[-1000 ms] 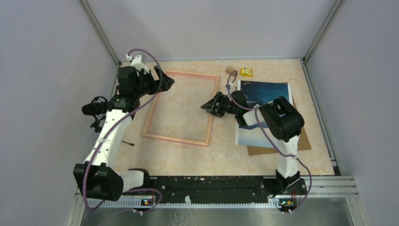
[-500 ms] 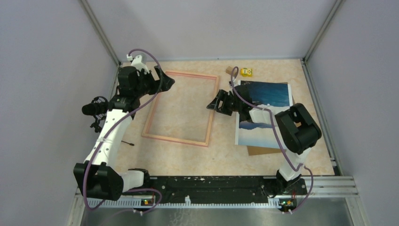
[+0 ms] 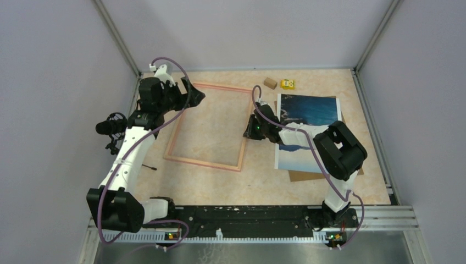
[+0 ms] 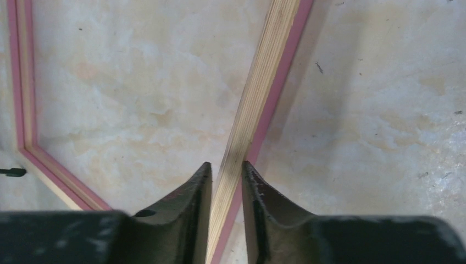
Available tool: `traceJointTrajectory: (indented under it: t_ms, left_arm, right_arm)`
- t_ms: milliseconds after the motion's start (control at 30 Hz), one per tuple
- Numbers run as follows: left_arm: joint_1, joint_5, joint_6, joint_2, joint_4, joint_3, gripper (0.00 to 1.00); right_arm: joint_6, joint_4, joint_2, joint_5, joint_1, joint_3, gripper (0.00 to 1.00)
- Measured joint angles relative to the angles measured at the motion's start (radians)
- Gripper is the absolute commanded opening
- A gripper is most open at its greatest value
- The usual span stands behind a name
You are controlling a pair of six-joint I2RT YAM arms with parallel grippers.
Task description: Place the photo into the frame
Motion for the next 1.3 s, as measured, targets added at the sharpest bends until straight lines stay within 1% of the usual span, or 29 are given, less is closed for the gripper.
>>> traceJointTrajectory:
  t_ms: [67,200,300,467,600,733,900,1100,1300]
  left_arm:
    - [0.0,0.002,0.0,0.0,0.0,0.0,0.98]
    - [0.0,0.003,0.0,0.0,0.0,0.0,0.98]
    - [0.0,0.004,0.0,0.0,0.001,0.0,0.98]
    - [0.0,0.006,0.0,0.0,0.001,0.0,0.98]
    - [0.0,0.006,-0.001,0.0,0.003,0.0,0.98]
    - [0.0,0.006,-0.001,-0.001,0.006,-0.001,0.98]
    - [0.0,0.006,-0.003,-0.001,0.007,-0.002,0.98]
    - [0.0,0.008,-0.004,-0.001,0.007,-0.003,0.98]
    - [0.0,0.023,-0.009,-0.001,0.007,-0.005,0.98]
  right_arm:
    - [-0.006,-0.025,0.006,0.027,0.006,0.014,0.15]
    - [-0.016,-0.066,0.035,0.06,0.014,0.059,0.15]
    - [-0.025,-0.089,0.07,0.081,0.023,0.115,0.19]
    - [-0.034,-0.11,0.097,0.108,0.033,0.156,0.26]
    - [-0.043,-0.141,0.121,0.143,0.043,0.2,0.29]
    - [-0.047,-0.166,0.154,0.161,0.05,0.25,0.33]
    - [-0.051,-0.2,0.198,0.178,0.057,0.32,0.34]
    - [-0.078,-0.286,0.243,0.213,0.071,0.418,0.31]
    - [-0.109,-0.296,0.235,0.24,0.073,0.412,0.31]
